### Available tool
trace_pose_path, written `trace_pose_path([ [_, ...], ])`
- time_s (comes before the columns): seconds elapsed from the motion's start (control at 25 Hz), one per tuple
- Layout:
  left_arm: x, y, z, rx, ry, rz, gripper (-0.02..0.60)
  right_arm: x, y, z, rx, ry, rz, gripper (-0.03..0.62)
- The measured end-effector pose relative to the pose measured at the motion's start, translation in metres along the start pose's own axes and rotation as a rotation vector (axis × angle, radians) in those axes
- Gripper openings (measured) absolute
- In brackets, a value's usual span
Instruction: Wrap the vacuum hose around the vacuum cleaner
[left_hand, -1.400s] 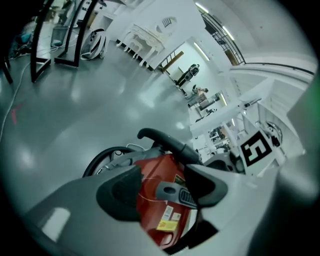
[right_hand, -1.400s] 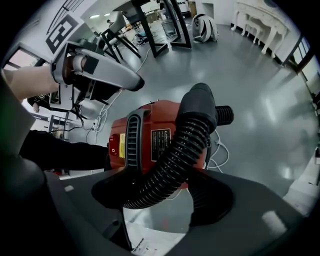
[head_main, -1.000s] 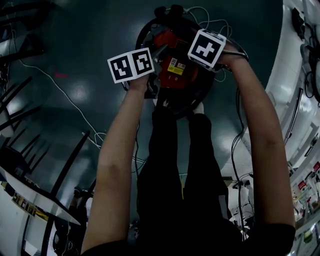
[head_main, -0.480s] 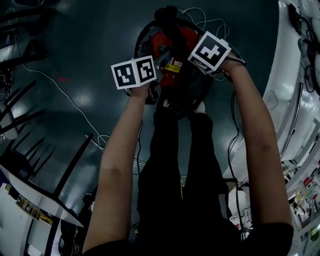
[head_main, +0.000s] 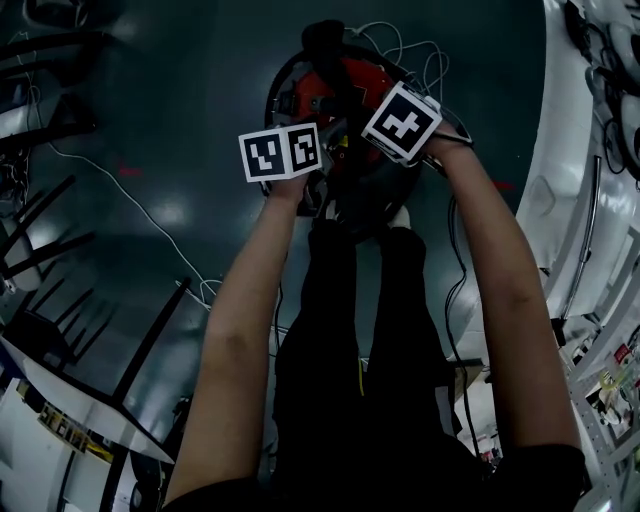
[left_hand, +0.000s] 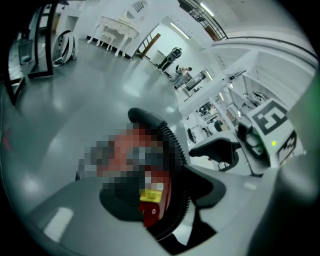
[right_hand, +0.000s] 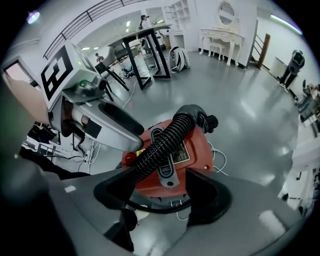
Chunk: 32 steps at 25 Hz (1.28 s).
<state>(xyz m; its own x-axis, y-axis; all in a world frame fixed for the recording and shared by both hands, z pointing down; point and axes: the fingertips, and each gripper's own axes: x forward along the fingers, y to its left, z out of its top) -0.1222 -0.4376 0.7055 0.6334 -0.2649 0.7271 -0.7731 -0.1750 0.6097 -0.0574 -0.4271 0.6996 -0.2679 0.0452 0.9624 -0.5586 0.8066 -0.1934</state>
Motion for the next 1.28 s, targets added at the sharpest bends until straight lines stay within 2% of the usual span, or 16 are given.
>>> trace_pose_path([
  [0.12,0.003,-0.002,-0.002,-0.002,0.000,-0.006,0.233,0.001,0.003,-0.001,0.030,-0.023,-0.004,0.302],
  [0.24,0.005,-0.006,-0.002,0.030,0.001,-0.009,0.233,0.000,0.002,-0.004,0.030,-0.028,-0.012,0.285],
  [0.32,0.004,-0.008,-0.002,0.039,0.003,-0.012,0.235,-0.003,0.004,-0.007,0.041,-0.040,-0.020,0.248],
  [0.52,0.001,-0.011,-0.015,0.028,0.025,-0.021,0.236,-0.016,0.006,-0.007,0.112,-0.140,-0.061,0.192],
  [0.64,-0.006,-0.015,-0.022,0.025,0.025,-0.026,0.235,-0.028,0.006,-0.012,0.165,-0.203,-0.119,0.116],
  [0.76,-0.018,-0.024,-0.028,0.027,0.014,-0.038,0.209,-0.046,0.008,-0.018,0.274,-0.285,-0.186,-0.002],
  [0.84,-0.029,-0.031,-0.031,0.048,0.006,-0.035,0.186,-0.056,0.014,-0.025,0.338,-0.305,-0.216,-0.003],
  [1.04,-0.059,-0.049,-0.038,0.115,-0.021,-0.001,0.120,-0.075,0.039,-0.040,0.422,-0.327,-0.262,-0.005],
  [1.28,-0.091,-0.067,-0.036,0.151,-0.056,0.062,0.016,-0.103,0.054,-0.047,0.636,-0.405,-0.307,-0.005],
])
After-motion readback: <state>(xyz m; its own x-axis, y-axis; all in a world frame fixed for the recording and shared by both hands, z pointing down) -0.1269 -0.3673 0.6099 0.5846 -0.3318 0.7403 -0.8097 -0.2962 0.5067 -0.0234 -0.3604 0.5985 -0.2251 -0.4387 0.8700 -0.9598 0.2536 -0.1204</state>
